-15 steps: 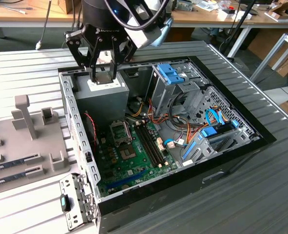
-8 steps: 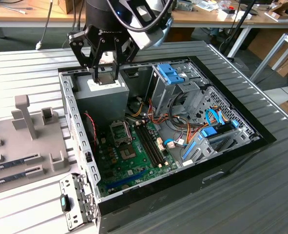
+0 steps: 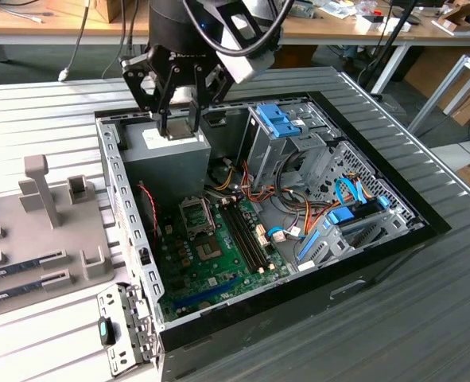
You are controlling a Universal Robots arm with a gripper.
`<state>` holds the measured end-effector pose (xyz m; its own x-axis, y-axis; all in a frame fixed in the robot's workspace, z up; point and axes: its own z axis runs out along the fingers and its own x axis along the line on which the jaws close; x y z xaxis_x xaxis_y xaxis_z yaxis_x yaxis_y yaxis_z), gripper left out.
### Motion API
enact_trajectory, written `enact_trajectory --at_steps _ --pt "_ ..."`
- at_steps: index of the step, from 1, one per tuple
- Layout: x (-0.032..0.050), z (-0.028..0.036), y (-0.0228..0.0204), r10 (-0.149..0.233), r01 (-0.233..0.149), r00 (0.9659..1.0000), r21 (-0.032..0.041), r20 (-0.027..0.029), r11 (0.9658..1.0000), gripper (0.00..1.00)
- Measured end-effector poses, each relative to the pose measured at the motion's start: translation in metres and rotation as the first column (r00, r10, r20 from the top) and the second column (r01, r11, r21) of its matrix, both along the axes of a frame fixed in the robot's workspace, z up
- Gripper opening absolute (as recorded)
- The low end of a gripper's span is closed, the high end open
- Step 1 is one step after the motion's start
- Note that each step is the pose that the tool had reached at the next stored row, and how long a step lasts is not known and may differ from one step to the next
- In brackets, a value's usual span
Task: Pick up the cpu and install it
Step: 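Pick up the cpu and move it towards the insertion slot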
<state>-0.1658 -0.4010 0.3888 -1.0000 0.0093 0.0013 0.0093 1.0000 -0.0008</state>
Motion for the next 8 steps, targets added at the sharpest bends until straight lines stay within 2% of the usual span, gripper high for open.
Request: enact_trajectory --at_steps 8 --pt "0.0045 -0.0018 -0.0001 0.000 0.000 1.0000 0.0000 0.0001 1.0000 0.47"
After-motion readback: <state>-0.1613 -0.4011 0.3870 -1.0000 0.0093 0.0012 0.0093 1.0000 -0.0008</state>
